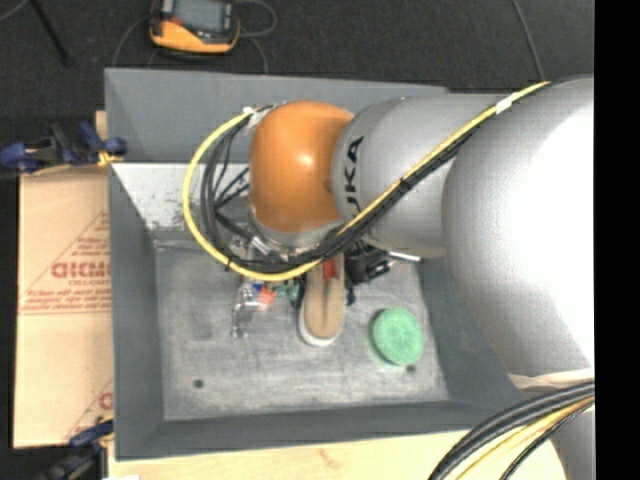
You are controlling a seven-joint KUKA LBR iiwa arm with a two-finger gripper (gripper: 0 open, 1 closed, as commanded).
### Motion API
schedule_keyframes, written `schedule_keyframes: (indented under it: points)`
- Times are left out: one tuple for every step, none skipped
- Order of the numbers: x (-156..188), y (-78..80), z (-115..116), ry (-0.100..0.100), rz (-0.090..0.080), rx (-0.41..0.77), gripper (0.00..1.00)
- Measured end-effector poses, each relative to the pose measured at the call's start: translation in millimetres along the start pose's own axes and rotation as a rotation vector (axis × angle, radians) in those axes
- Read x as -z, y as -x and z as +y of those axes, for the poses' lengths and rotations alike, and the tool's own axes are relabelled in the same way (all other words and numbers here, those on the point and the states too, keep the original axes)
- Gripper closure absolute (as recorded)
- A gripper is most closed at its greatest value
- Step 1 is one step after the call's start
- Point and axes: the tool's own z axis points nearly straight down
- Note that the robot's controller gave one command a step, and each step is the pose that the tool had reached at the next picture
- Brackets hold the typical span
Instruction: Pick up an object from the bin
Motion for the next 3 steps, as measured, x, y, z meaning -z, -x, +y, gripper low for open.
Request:
schedule_keyframes:
  points:
    - [0,0.0,0,0.0,0.0,0.0,0.0]
    - [-1,0.8,-2,0.001,0.0,0.005,0.0]
    - [-10,5.2,-11,0.005,-0.008,0.018,0.0]
